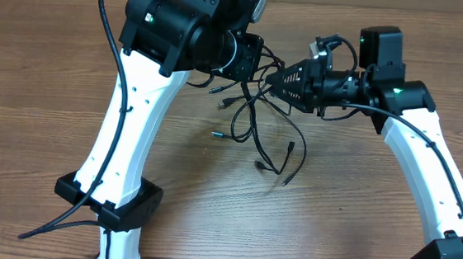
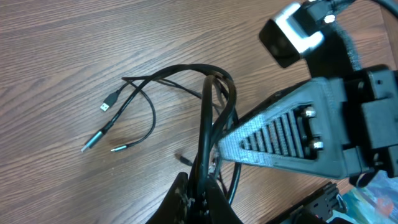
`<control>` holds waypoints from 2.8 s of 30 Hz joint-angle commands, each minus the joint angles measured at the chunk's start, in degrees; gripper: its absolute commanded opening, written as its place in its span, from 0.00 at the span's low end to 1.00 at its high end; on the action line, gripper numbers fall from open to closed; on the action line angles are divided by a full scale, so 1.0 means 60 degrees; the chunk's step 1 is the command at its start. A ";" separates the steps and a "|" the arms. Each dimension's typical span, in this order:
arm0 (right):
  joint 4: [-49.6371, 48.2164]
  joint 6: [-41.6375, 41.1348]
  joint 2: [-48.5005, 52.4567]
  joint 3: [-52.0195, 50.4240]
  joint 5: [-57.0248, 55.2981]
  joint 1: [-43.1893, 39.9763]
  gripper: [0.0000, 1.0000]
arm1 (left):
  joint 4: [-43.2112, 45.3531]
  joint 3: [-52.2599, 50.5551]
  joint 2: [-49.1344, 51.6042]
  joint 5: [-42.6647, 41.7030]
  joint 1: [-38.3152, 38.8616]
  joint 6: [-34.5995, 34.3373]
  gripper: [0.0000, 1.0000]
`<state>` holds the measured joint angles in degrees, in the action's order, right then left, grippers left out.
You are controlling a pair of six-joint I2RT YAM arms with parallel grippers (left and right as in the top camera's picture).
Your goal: Untangle cables
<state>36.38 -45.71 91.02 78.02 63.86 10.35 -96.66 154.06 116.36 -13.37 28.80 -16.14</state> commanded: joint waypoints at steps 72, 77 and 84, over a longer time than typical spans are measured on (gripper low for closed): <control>0.5610 0.6739 0.0022 0.0244 -0.8189 -0.2594 0.13 | -0.0022 0.0135 -0.1461 0.3486 -0.1545 0.0051 0.04; 0.5679 0.6921 0.0022 0.0244 -0.7981 -0.2594 0.40 | -0.0022 0.0135 -0.1457 0.1858 -0.1545 0.0820 0.10; 0.5839 0.6929 0.0022 0.0244 -0.7985 -0.2594 0.48 | -0.0022 0.0135 -0.1457 0.2076 -0.1545 0.0841 0.45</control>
<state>71.24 -5.02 91.02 78.67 15.05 -4.89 -96.88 154.08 108.86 -0.05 19.81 -12.38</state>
